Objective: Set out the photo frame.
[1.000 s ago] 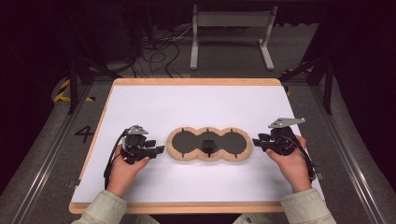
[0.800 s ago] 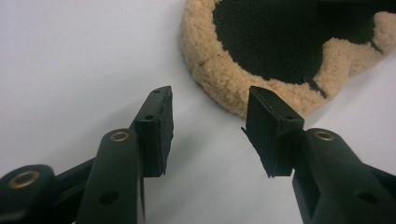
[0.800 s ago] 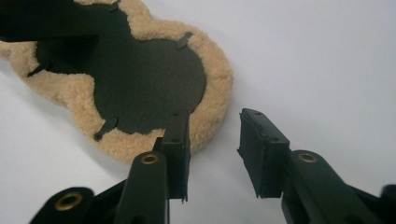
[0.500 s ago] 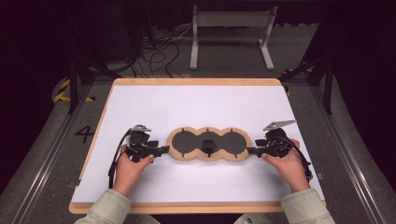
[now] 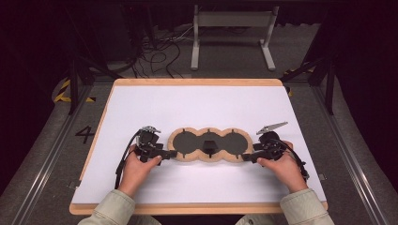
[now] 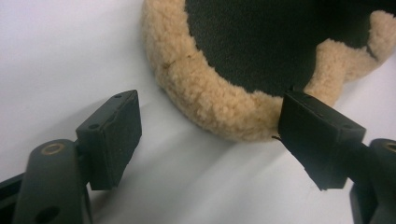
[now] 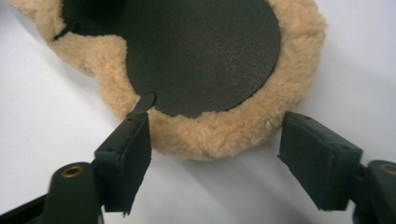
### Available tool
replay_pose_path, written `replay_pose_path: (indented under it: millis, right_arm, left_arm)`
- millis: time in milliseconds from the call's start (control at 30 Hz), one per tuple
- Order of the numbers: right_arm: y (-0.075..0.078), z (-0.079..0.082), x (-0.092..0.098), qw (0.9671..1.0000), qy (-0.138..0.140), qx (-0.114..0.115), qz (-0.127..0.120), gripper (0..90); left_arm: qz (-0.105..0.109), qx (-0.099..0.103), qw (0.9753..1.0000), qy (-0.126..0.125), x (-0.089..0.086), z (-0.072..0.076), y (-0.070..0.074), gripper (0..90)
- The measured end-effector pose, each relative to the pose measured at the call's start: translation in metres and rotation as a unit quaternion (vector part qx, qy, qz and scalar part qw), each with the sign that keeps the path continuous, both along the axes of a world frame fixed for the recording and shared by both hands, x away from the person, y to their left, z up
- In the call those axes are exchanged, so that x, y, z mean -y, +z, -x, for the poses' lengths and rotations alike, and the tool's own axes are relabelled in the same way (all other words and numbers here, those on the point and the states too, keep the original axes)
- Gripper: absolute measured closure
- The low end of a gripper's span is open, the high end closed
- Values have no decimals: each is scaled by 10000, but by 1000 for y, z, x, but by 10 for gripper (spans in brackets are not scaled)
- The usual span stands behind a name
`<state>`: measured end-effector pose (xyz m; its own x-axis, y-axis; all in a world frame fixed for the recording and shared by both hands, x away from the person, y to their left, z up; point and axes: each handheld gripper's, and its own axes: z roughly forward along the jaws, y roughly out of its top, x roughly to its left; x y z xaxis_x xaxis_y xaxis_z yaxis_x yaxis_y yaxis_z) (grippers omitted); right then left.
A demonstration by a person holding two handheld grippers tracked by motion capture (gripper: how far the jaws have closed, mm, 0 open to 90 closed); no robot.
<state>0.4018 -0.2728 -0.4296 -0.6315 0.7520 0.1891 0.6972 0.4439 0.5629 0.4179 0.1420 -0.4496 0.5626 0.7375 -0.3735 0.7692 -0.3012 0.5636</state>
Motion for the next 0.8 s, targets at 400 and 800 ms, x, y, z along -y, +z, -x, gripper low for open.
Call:
replay_pose_path:
  millis: [400,800]
  right_arm:
    - [-7,-4,-3,9998,6,-214,-64,189]
    - [-9,-3,-1,9995,-5,-221,-242,158]
  left_arm:
    - [17,-11,9998,-203,16,-4,0,198]
    - [59,-32,9998,-165,17,-3,0,207]
